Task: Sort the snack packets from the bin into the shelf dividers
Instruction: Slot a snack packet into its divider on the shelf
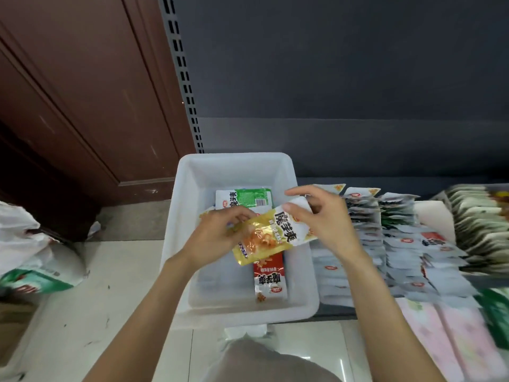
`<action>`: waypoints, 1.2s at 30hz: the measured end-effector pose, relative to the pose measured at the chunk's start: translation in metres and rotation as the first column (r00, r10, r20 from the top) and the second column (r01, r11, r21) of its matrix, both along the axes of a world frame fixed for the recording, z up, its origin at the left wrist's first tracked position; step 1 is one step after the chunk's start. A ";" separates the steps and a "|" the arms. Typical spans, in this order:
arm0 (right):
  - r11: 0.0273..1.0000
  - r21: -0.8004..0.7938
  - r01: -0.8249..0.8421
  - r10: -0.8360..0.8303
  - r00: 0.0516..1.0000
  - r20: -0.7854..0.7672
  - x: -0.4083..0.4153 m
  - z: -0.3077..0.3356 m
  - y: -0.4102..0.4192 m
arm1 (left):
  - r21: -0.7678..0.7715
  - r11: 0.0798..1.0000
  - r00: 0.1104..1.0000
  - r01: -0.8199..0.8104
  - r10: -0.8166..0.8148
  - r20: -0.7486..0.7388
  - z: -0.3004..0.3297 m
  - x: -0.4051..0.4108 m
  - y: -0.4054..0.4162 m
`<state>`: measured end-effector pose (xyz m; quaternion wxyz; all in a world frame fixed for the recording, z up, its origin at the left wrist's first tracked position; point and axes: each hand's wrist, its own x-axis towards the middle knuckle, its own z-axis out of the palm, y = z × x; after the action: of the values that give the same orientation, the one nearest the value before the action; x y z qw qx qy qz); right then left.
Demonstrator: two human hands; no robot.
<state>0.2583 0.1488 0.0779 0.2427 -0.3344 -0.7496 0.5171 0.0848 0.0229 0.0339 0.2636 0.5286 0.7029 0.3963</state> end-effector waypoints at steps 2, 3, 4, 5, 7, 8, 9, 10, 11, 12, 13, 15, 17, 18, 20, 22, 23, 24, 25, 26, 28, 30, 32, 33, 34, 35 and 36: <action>0.994 -0.105 0.025 -0.028 0.999 -0.028 0.026 0.005 0.007 | 0.059 0.998 0.998 0.020 -0.024 0.066 0.014 0.015 0.012; 0.990 -0.137 0.028 -0.030 0.999 -0.014 0.040 0.005 0.010 | 0.078 0.997 0.996 0.023 -0.029 0.081 0.020 0.024 0.020; 0.986 -0.163 0.038 -0.040 0.999 -0.009 0.053 0.005 0.012 | 0.093 0.995 0.995 0.026 -0.034 0.091 0.024 0.032 0.029; 0.982 -0.175 0.070 -0.075 0.997 -0.022 0.066 0.004 0.015 | 0.104 0.994 0.994 0.034 -0.044 0.102 0.028 0.041 0.039; 0.963 -0.177 0.201 -0.219 0.972 -0.086 0.088 0.005 0.021 | 0.154 0.987 0.991 0.038 -0.057 0.124 0.034 0.058 0.060; 0.942 -0.166 0.293 -0.314 0.941 -0.124 0.099 0.006 0.024 | 0.202 0.979 0.991 0.013 -0.039 0.128 0.035 0.066 0.072; 0.909 -0.145 0.391 -0.411 0.897 -0.161 0.110 0.009 0.028 | 0.249 0.968 0.993 -0.020 -0.010 0.117 0.035 0.072 0.085; 0.866 -0.125 0.484 -0.500 0.844 -0.195 0.121 0.012 0.032 | 0.281 0.959 0.998 -0.041 0.025 0.058 0.035 0.078 0.099; 0.819 -0.110 0.564 -0.573 0.788 -0.226 0.132 0.014 0.036 | 0.290 0.956 0.998 -0.033 0.049 -0.049 0.034 0.083 0.113; 0.772 -0.102 0.628 -0.630 0.734 -0.252 0.142 0.017 0.039 | 0.273 0.962 0.983 0.011 0.040 -0.181 0.033 0.088 0.127; 0.732 -0.096 0.675 -0.671 0.689 -0.272 0.152 0.019 0.043 | 0.221 0.972 0.948 0.082 -0.008 -0.318 0.031 0.094 0.140; 0.684 -0.101 0.723 -0.713 0.632 -0.304 0.167 0.023 0.052 | 0.025 0.975 0.819 0.222 -0.173 -0.547 0.027 0.108 0.161; 0.657 -0.119 0.744 -0.734 0.595 -0.327 0.177 0.026 0.062 | -0.227 0.937 0.675 0.265 -0.349 -0.651 0.024 0.122 0.174; 0.644 -0.129 0.754 -0.744 0.579 -0.333 0.180 0.027 0.069 | -0.322 0.911 0.623 0.257 -0.411 -0.665 0.022 0.127 0.179; 0.635 -0.127 0.762 -0.752 0.573 -0.325 0.184 0.027 0.080 | -0.400 0.888 0.552 0.226 -0.455 -0.699 0.019 0.134 0.182; 0.658 -0.068 0.750 -0.731 0.614 -0.299 0.185 0.027 0.090 | -0.356 0.909 0.481 0.218 -0.417 -0.771 0.018 0.137 0.179; 0.674 -0.013 0.739 -0.712 0.644 -0.278 0.183 0.026 0.095 | -0.317 0.920 0.458 0.229 -0.389 -0.799 0.017 0.138 0.177; 0.691 0.057 0.720 -0.687 0.680 -0.257 0.181 0.026 0.099 | -0.280 0.928 0.452 0.246 -0.366 -0.814 0.015 0.139 0.173; 0.710 0.140 0.690 -0.651 0.720 -0.241 0.178 0.026 0.103 | -0.248 0.932 0.454 0.266 -0.348 -0.820 0.013 0.140 0.170; 0.728 0.227 0.647 -0.608 0.762 -0.224 0.174 0.027 0.106 | -0.224 0.932 0.455 0.283 -0.336 -0.825 0.010 0.141 0.167; 0.748 0.415 0.518 -0.509 0.849 -0.142 0.164 0.026 0.115 | -0.194 0.931 0.451 0.308 -0.323 -0.832 0.005 0.143 0.163; 0.735 0.584 0.343 -0.409 0.912 -0.021 0.152 0.023 0.124 | -0.179 0.929 0.458 0.323 -0.319 -0.830 0.001 0.145 0.162; 0.701 0.686 0.194 -0.339 0.938 0.080 0.138 0.021 0.129 | -0.134 0.930 0.494 0.343 -0.301 -0.816 -0.005 0.145 0.163; 0.698 0.705 0.130 -0.318 0.938 0.142 0.131 0.020 0.131 | -0.108 0.930 0.510 0.350 -0.286 -0.811 -0.007 0.145 0.165; 0.701 0.710 0.069 -0.302 0.930 0.208 0.125 0.020 0.132 | -0.088 0.933 0.520 0.350 -0.271 -0.810 -0.009 0.144 0.166; 0.706 0.708 0.011 -0.288 0.918 0.272 0.119 0.018 0.133 | -0.081 0.934 0.525 0.347 -0.265 -0.809 -0.010 0.143 0.166; 0.705 0.708 -0.044 -0.272 0.905 0.327 0.114 0.016 0.134 | -0.081 0.935 0.526 0.346 -0.265 -0.808 -0.011 0.143 0.166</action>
<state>0.3726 0.2828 0.0936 0.2215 -0.3642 -0.8995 0.0959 0.2276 0.1890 0.0233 -0.0432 0.7758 0.6228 0.0909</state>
